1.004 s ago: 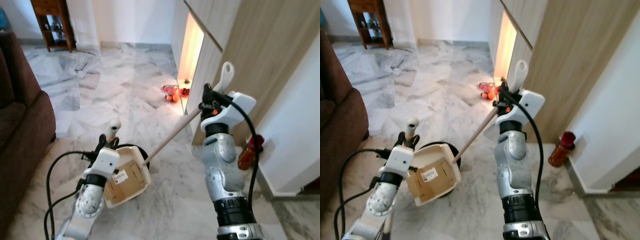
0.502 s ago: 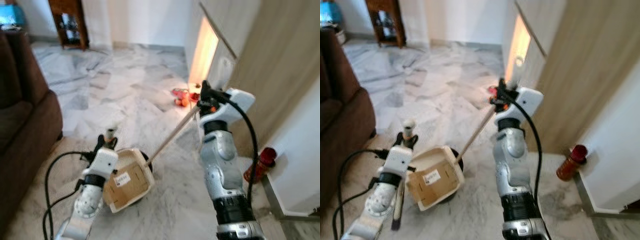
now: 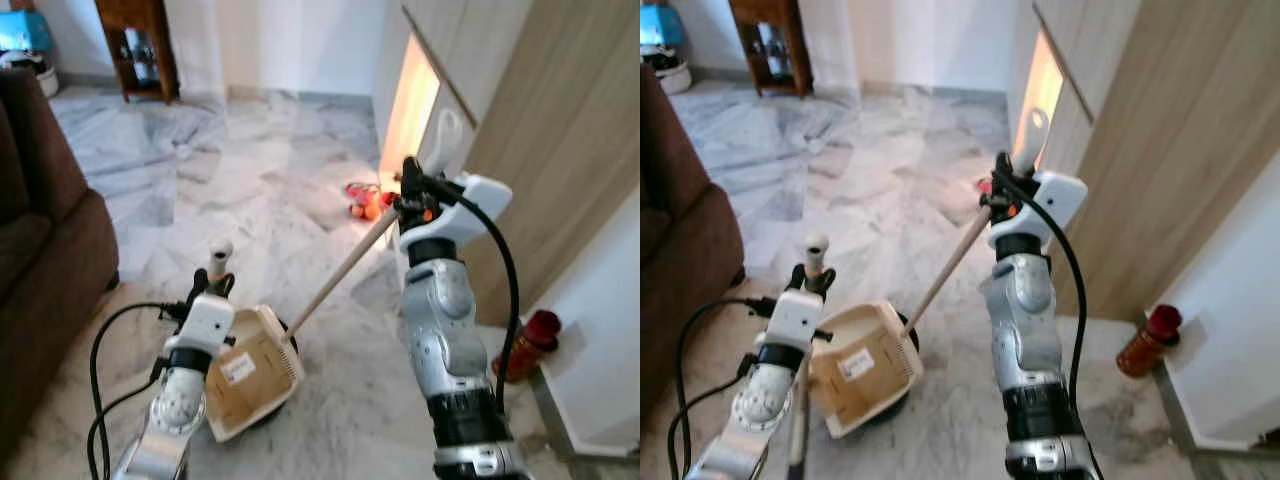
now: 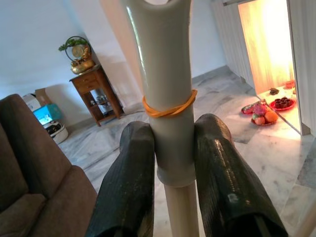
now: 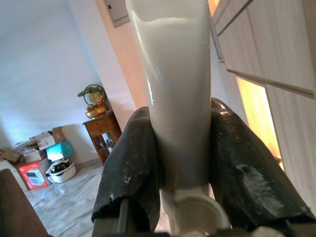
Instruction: Sweep floor
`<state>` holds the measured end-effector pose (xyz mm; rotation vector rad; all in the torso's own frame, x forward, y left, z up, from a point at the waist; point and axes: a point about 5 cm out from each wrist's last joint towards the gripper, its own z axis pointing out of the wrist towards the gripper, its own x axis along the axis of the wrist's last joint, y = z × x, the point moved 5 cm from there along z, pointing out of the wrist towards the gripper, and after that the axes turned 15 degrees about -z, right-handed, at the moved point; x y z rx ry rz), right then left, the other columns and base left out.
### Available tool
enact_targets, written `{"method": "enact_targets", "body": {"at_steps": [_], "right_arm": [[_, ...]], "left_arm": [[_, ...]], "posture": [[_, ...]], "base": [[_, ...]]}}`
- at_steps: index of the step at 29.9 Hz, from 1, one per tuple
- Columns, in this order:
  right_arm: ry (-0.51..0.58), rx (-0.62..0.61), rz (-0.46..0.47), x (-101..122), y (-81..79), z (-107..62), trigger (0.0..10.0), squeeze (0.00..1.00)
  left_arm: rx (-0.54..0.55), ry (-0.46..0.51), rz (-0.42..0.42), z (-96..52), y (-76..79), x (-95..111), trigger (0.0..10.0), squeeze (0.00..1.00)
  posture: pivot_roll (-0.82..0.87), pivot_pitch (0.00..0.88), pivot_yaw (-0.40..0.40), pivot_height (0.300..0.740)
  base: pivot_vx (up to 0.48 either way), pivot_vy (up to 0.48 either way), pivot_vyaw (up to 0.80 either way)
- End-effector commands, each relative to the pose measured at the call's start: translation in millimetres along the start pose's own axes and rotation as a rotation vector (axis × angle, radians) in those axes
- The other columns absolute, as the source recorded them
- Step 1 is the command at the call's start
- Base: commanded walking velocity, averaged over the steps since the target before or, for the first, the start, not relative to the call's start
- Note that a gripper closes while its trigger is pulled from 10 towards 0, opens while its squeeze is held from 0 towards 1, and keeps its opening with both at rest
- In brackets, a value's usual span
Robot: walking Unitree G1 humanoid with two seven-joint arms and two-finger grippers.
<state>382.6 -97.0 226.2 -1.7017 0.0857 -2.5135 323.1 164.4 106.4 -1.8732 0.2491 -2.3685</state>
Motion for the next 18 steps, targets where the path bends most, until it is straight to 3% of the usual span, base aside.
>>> {"method": "enact_targets", "body": {"at_steps": [1,13,18], "right_arm": [[0.021,-0.01,0.077,6.9,-6.0,1.3,10.0,0.0],[0.045,-0.034,0.091,14.7,-2.5,4.1,10.0,0.0],[0.023,-0.06,0.074,10.7,2.4,5.0,10.0,0.0]], "left_arm": [[-0.011,0.029,0.034,3.4,-2.8,6.9,10.0,0.0],[-0.009,0.034,0.028,4.0,-2.4,8.1,10.0,0.0],[-0.027,0.042,0.035,3.6,0.7,8.9,10.0,0.0]], "posture": [[0.17,0.0,-0.04,0.74],[0.17,0.0,-0.042,0.74],[0.17,0.0,-0.042,0.74]], "base": [[0.0,0.476,0.0],[0.0,0.474,0.0],[0.0,0.124,-0.16]]}}
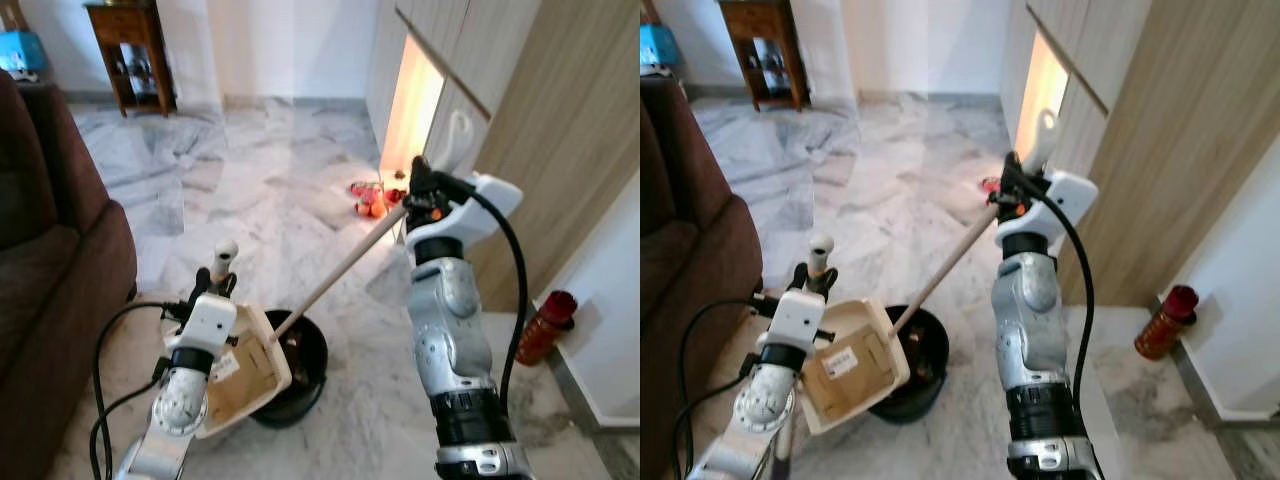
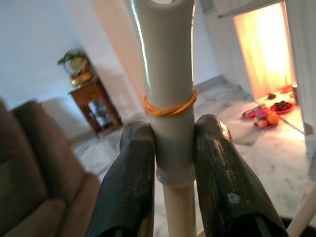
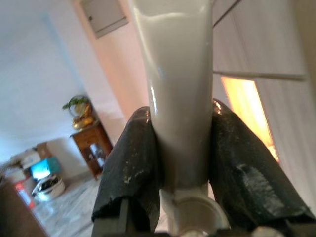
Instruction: Sweep floor
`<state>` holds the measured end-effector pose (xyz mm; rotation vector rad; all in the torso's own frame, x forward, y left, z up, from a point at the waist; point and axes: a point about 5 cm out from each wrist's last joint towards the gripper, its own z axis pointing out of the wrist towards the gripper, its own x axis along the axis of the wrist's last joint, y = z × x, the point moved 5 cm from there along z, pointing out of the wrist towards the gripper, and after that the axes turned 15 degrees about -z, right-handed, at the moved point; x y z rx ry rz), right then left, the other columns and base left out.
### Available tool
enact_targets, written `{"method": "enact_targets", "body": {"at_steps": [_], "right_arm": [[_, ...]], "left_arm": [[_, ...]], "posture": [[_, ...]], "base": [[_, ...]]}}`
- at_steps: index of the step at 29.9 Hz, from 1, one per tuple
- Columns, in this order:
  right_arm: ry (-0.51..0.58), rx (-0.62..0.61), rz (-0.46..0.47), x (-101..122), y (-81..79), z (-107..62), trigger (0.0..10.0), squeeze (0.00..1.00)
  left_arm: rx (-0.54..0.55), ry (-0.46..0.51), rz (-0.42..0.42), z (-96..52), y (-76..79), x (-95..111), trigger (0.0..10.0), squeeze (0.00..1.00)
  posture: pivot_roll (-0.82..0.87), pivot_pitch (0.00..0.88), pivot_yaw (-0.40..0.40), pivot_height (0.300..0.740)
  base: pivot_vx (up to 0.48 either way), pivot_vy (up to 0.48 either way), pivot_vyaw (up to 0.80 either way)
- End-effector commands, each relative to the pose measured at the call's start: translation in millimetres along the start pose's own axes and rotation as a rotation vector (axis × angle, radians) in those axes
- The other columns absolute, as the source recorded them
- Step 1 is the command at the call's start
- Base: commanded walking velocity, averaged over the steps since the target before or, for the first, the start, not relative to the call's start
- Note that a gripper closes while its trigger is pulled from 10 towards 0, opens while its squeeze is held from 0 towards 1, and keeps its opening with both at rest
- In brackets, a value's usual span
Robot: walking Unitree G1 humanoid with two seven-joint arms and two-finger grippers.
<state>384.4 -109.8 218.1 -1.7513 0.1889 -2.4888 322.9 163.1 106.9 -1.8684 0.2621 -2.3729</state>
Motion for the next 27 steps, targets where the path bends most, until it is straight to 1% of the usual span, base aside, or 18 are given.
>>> {"method": "enact_targets", "body": {"at_steps": [1,2,9,15,24,27], "right_arm": [[0.054,0.001,0.045,17.1,-11.1,5.3,10.0,0.0],[0.055,-0.001,0.043,17.1,-10.6,5.3,10.0,0.0],[0.076,-0.011,0.054,20.7,-8.3,5.2,10.0,0.0],[0.067,-0.019,0.053,19.5,-7.5,5.2,10.0,0.0],[0.077,-0.013,0.064,21.4,-8.4,5.5,10.0,0.0],[0.092,-0.012,0.066,24.6,-9.3,5.5,10.0,0.0]], "left_arm": [[-0.019,0.037,0.029,3.5,-0.5,7.9,10.0,0.0],[-0.019,0.037,0.029,3.5,-0.5,7.8,10.0,0.0],[-0.02,0.038,0.028,3.1,0.3,7.9,10.0,0.0],[-0.02,0.036,0.029,2.7,0.4,7.6,10.0,0.0],[-0.02,0.038,0.03,2.7,0.8,7.9,10.0,0.0],[-0.02,0.039,0.03,2.7,0.6,8.1,10.0,0.0]], "posture": [[0.17,0.0,-0.042,0.74],[0.17,0.0,-0.043,0.74],[0.17,0.0,-0.043,0.74],[0.17,0.0,-0.043,0.74],[0.17,0.0,-0.043,0.74],[0.17,0.0,-0.043,0.74]], "base": [[0.0,0.0,-0.8],[0.0,0.0,-0.8],[0.0,0.0,0.0],[0.0,0.0,0.0],[0.0,0.0,-0.77],[0.0,0.0,0.0]]}}
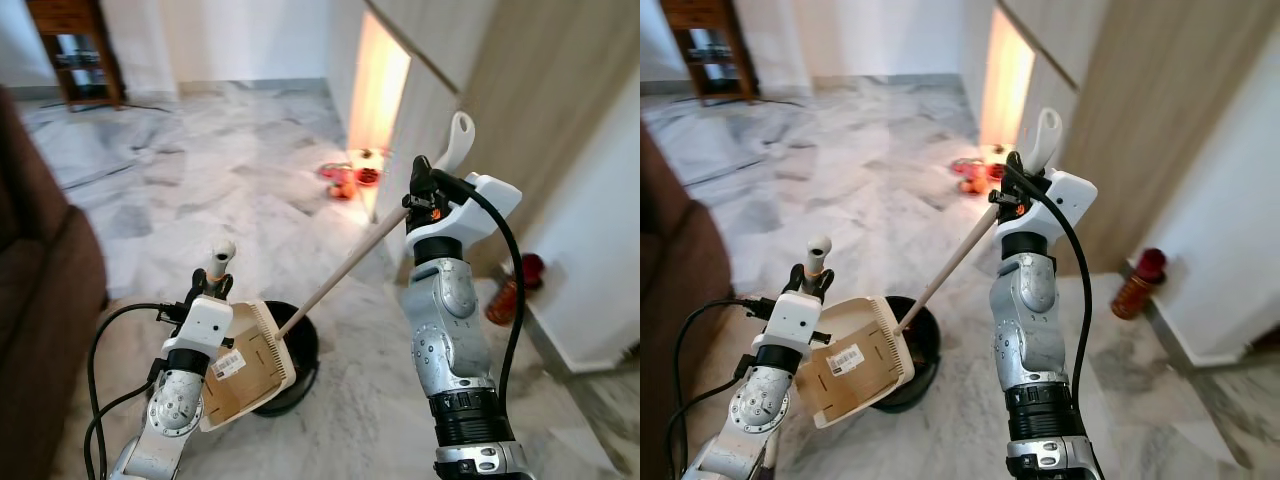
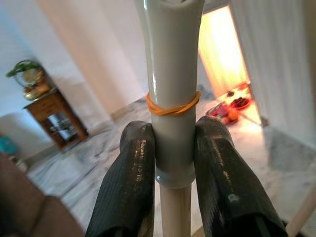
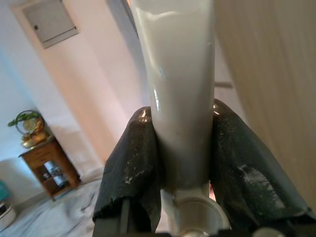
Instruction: Sweep floor
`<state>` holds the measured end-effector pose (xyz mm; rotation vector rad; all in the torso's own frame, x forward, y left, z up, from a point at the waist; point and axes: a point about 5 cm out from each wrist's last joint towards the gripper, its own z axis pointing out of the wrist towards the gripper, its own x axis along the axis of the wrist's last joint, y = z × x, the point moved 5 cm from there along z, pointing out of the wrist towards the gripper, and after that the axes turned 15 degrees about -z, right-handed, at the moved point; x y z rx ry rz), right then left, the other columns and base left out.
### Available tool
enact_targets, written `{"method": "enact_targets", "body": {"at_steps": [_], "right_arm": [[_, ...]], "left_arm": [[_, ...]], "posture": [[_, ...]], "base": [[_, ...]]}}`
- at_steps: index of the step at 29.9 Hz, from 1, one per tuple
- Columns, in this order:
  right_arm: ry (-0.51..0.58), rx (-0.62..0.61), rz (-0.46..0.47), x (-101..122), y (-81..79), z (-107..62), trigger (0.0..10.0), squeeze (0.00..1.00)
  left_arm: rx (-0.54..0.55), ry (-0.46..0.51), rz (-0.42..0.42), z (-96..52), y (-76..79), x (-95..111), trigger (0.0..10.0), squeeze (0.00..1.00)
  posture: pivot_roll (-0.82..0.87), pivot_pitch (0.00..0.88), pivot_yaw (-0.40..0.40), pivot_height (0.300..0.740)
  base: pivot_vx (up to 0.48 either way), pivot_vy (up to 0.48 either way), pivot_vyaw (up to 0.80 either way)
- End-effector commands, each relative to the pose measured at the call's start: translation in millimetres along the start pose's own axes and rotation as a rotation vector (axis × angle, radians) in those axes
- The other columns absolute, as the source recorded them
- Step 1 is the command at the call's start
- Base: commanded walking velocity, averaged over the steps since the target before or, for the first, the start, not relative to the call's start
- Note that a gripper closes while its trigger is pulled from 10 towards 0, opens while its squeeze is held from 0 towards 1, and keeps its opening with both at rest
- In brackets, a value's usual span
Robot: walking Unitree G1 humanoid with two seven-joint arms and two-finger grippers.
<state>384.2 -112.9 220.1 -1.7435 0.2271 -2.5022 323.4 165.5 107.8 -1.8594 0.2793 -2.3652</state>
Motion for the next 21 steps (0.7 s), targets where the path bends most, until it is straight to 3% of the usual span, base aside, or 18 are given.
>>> {"method": "enact_targets", "body": {"at_steps": [1,17,21], "right_arm": [[0.087,0.014,0.063,24,-12.8,4.9,10.0,0.0],[0.197,0.027,0.116,52,-17.7,6.2,10.0,0.0],[0.218,0.033,0.117,58,-19.0,6.5,10.0,0.0]], "left_arm": [[-0.016,0.038,0.015,2.2,2.9,8,10.0,0.0],[-0.008,0.033,0.019,2.4,1.5,7,10.0,0.0],[-0.005,0.032,0.02,2.8,1.1,7,10.0,0.0]], "posture": [[0.17,0.0,-0.043,0.74],[0.17,0.0,-0.042,0.74],[0.17,0.0,-0.042,0.74]], "base": [[0.0,0.0,0.0],[0.0,0.0,0.0],[0.248,0.0,0.0]]}}
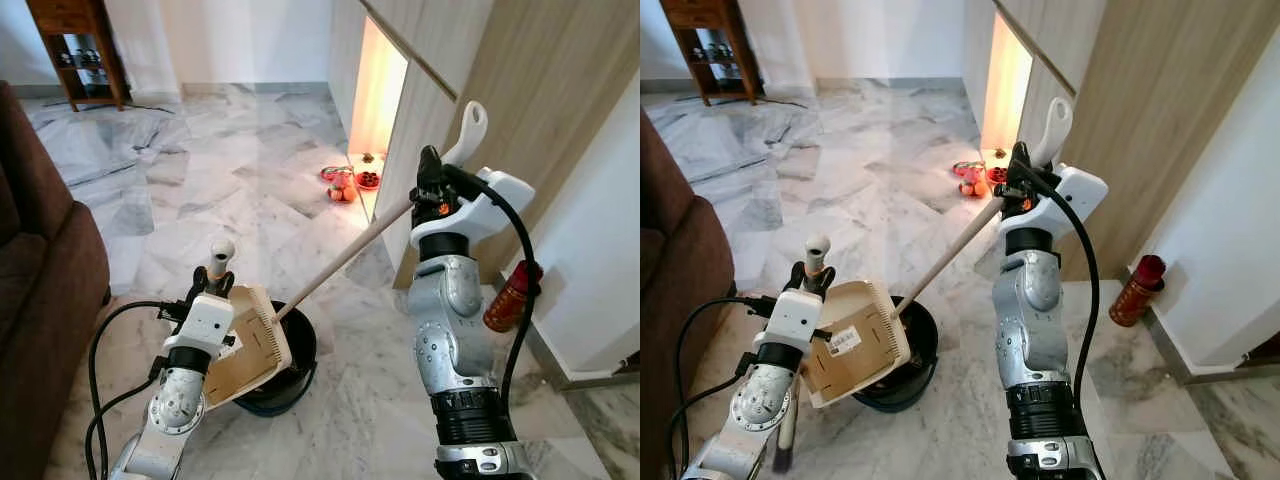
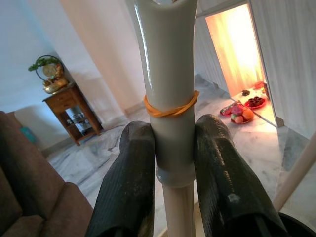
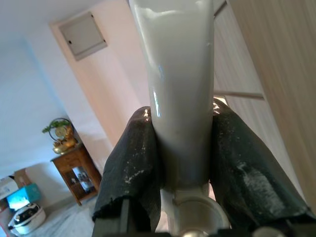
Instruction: Sweep floor
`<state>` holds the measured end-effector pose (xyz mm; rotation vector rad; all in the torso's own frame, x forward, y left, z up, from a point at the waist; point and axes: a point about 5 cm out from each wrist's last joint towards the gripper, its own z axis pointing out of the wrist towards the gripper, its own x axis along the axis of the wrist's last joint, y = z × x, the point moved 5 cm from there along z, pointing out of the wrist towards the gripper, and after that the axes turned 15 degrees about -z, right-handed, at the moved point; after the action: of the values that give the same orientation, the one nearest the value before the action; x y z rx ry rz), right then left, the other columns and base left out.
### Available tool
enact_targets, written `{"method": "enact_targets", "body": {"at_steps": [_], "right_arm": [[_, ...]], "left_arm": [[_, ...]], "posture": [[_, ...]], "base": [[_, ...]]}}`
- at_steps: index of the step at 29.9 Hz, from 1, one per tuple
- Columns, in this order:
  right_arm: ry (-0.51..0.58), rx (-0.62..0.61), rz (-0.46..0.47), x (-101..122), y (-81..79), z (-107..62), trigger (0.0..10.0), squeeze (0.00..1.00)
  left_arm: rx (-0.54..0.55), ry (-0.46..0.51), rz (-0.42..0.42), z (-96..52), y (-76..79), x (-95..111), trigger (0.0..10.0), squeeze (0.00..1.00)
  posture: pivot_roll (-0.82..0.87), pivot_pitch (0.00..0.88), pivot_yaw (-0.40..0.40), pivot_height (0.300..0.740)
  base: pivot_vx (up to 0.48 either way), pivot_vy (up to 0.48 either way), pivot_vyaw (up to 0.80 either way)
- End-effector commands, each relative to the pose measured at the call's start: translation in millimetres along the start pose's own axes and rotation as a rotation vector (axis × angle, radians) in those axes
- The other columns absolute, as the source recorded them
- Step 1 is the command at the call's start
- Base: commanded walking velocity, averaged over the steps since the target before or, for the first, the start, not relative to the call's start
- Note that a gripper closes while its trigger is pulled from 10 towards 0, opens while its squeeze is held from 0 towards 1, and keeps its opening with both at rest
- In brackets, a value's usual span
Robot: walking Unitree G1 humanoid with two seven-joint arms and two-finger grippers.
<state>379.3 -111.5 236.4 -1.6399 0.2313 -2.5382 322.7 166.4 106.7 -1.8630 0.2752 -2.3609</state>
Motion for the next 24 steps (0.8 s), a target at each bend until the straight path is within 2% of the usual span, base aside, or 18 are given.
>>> {"method": "enact_targets", "body": {"at_steps": [1,24], "right_arm": [[0.152,0.016,0.088,40.9,-16.1,8.8,10.0,0.0],[0.144,0.03,0.089,39.8,-18.4,8.1,10.0,0.0]], "left_arm": [[-0.007,0.036,0.021,3.9,1.8,8.1,10.0,0.0],[-0.005,0.042,0.017,4.3,2.7,9.4,10.0,0.0]], "posture": [[0.17,0.0,-0.042,0.74],[0.17,0.0,-0.043,0.74]], "base": [[0.266,0.0,0.0],[0.306,0.0,0.0]]}}
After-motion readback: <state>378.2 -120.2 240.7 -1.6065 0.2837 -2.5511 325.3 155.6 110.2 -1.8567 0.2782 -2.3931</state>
